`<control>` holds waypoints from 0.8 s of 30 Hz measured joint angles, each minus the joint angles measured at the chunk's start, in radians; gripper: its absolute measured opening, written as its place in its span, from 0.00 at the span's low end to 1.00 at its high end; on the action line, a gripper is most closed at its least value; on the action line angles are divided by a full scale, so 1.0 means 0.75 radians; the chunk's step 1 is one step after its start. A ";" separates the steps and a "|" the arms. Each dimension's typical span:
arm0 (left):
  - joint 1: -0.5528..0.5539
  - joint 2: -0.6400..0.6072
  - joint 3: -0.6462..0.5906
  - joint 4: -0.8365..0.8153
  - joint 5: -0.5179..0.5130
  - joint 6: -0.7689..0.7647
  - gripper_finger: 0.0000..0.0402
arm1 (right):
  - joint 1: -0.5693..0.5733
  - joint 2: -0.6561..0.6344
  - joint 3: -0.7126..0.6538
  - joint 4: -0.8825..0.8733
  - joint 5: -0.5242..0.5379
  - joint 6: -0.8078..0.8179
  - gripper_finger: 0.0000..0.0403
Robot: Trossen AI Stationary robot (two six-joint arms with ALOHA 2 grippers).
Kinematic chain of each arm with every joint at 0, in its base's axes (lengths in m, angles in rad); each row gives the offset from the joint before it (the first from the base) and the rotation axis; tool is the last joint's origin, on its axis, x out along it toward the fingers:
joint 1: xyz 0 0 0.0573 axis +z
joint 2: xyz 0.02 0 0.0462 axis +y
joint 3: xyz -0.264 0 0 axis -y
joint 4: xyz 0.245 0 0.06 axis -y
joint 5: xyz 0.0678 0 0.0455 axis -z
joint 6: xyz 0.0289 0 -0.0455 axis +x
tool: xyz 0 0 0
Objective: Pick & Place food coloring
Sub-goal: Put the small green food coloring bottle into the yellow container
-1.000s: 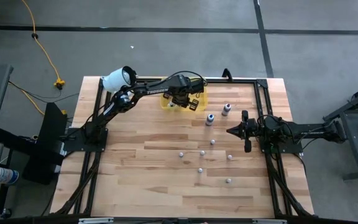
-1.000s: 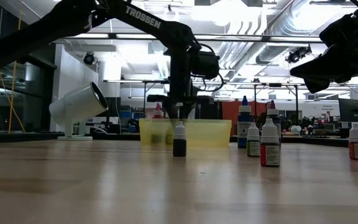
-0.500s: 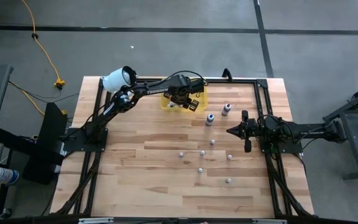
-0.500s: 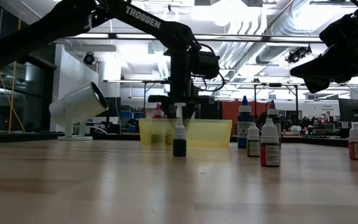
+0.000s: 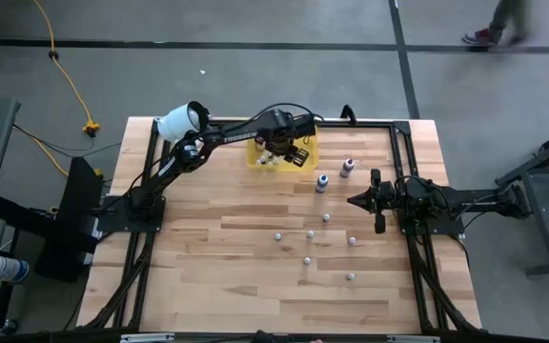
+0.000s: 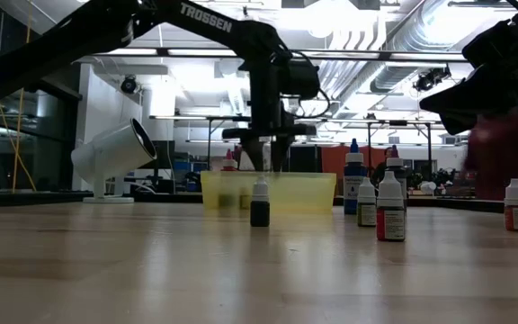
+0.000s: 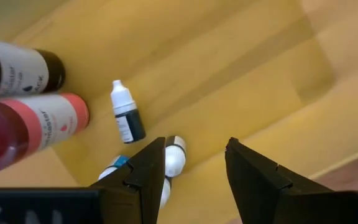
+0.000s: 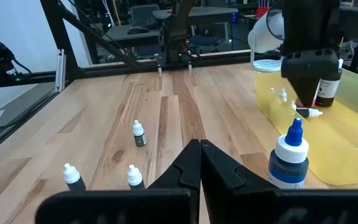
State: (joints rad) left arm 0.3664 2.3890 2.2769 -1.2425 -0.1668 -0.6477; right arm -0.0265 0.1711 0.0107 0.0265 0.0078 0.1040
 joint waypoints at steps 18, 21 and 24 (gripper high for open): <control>-0.065 -0.134 0.105 -0.155 0.134 0.432 0.39 | 0.000 0.003 0.000 0.001 0.001 0.000 0.00; -0.091 -0.167 0.105 -0.209 0.152 0.501 0.39 | 0.000 0.005 0.000 0.005 0.002 0.000 0.00; -0.121 -0.191 0.105 -0.248 0.152 0.542 0.39 | 0.000 0.006 0.000 0.006 0.002 0.000 0.00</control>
State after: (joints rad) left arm 0.2755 2.2457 2.3558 -1.4283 -0.0526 -0.2408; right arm -0.0265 0.1757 0.0106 0.0307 0.0090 0.1043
